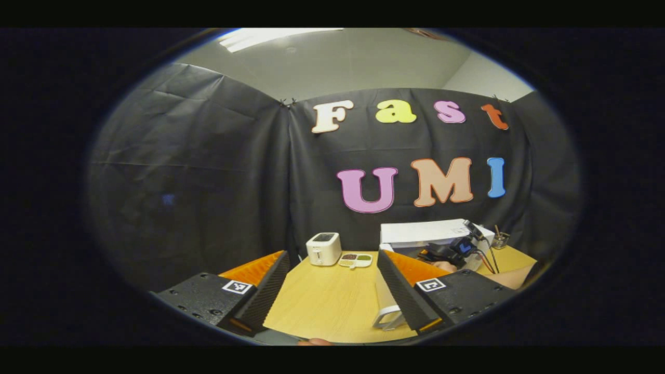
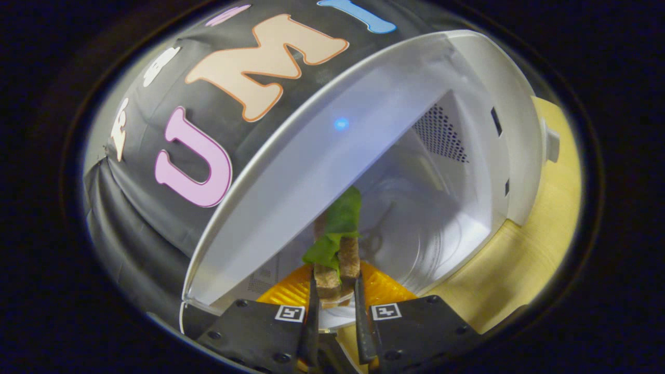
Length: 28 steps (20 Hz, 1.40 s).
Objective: Open the microwave oven with the left hand, put the food in, and close the microwave oven.
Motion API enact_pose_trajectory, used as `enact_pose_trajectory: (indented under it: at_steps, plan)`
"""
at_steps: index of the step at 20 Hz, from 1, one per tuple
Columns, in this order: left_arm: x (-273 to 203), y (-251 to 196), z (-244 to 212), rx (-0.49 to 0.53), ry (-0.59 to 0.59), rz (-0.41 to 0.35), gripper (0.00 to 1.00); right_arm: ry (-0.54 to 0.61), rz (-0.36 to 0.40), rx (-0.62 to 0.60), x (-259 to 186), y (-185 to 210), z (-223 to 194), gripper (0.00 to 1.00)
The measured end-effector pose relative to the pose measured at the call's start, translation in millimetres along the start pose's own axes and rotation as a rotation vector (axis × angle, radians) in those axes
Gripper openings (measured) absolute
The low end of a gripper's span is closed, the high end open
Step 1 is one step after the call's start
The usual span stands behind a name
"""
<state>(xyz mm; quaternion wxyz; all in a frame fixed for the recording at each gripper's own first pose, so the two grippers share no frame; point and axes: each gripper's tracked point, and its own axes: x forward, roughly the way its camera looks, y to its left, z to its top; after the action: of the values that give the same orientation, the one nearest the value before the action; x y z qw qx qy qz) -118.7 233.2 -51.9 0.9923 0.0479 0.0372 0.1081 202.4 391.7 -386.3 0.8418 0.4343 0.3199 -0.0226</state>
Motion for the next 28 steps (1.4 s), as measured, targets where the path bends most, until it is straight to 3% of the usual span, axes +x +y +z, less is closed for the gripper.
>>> enact_pose_trajectory:
  at_steps: [3, 4, 11, 15, 16, 17, 19, 20, 21, 22, 27, 28]
  plan:
    - [-1.8, 2.4, 2.5, 0.011, -0.004, 0.011, 0.99, -0.026, -0.04, 0.007, 9.9, -6.2, 4.1, 0.28]
    - [-3.5, 2.9, 2.7, 0.012, -0.004, 0.014, 0.99, -0.036, -0.05, 0.007, 11.6, -7.6, 4.8, 0.32]
    - [-5.1, -5.9, 7.1, 0.009, -0.016, -0.007, 0.99, -0.038, -0.12, 0.019, 14.9, -18.0, 4.7, 0.29]
    - [-7.3, -5.8, 9.2, 0.01, -0.023, -0.013, 0.99, 0.007, -0.174, 0.001, 9.6, -30.2, -3.5, 0.65]
    - [-8.4, -6.2, 9.7, 0.011, -0.024, -0.015, 1.0, 0.016, -0.179, 0.002, 8.7, -30.5, -5.2, 0.85]
    - [-9.4, -6.7, 9.9, 0.014, -0.024, -0.017, 0.99, 0.027, -0.185, 0.004, 7.0, -30.7, -7.0, 0.75]
    - [-11.6, -6.5, 10.9, 0.02, -0.029, -0.019, 0.99, 0.054, -0.203, -0.003, 2.4, -32.5, -11.0, 0.75]
    - [-12.7, -6.9, 13.6, 0.022, -0.035, -0.019, 1.0, 0.064, -0.2, -0.009, -0.8, -30.9, -12.9, 0.88]
    - [-14.5, -6.9, 15.3, 0.023, -0.041, -0.021, 1.0, 0.067, -0.196, -0.015, -3.8, -29.4, -12.8, 0.77]
    - [-15.5, -7.5, 15.3, 0.025, -0.042, -0.021, 1.0, 0.07, -0.194, -0.018, -5.9, -28.4, -13.6, 0.88]
    - [-23.0, -10.8, 16.0, 0.027, -0.047, -0.031, 1.0, 0.166, -0.193, 0.005, -21.1, -26.0, -28.6, 0.88]
    - [-25.1, -10.3, 16.4, 0.028, -0.049, -0.03, 0.98, 0.178, -0.21, 0.013, -23.7, -28.3, -29.9, 0.78]
